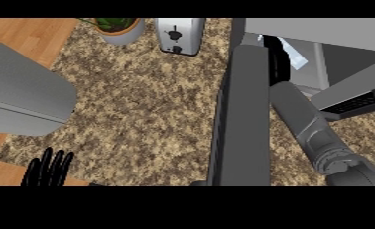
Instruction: Pick up the milk, place it into the microwave and close the microwave
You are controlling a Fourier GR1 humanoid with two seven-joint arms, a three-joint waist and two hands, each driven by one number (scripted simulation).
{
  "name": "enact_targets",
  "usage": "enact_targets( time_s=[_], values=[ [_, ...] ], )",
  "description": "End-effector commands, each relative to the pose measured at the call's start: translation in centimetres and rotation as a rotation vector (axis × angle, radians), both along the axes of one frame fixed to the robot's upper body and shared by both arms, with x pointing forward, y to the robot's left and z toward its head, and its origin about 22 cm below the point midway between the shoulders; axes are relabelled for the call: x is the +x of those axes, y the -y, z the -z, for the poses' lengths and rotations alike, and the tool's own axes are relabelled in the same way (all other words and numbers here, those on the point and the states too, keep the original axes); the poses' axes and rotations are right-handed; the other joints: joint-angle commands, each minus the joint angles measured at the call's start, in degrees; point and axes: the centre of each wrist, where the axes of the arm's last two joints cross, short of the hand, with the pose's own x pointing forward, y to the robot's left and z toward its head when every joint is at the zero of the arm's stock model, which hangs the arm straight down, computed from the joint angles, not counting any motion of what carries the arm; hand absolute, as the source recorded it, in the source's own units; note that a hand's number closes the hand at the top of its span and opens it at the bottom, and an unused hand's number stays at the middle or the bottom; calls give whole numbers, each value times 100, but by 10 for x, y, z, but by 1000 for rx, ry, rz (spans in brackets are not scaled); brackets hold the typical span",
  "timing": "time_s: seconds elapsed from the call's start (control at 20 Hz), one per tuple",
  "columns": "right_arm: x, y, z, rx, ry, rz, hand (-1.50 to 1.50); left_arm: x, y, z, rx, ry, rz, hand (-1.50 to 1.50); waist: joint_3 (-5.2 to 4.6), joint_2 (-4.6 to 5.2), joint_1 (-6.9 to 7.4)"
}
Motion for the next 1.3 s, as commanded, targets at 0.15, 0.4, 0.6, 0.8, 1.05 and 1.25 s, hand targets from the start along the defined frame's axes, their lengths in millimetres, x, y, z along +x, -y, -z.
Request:
enact_targets(
  time_s=[0.15,0.4,0.6,0.8,1.05,1.25],
  values=[
    [3,-25,-6,215,25,-117,-150,-4,-3,6,2,-17,-4,-150,3,-65,-213],
    [-11,-17,16,375,11,-175,-150,-5,-9,-2,4,9,-1,-150,4,-113,-375],
    [-33,-2,44,485,19,-220,-150,-13,-6,1,-1,-6,-18,-150,-1,-170,-484],
    [-44,-2,57,563,2,-243,-150,-24,0,-3,6,-4,-27,-150,-8,-220,-514],
    [-55,3,70,598,6,-293,-150,-21,-6,-3,23,-23,-44,-150,-20,-272,-670],
    [-86,4,100,644,34,-314,-150,-16,-13,-8,4,-37,-34,-150,-28,-320,-813]
  ],
)
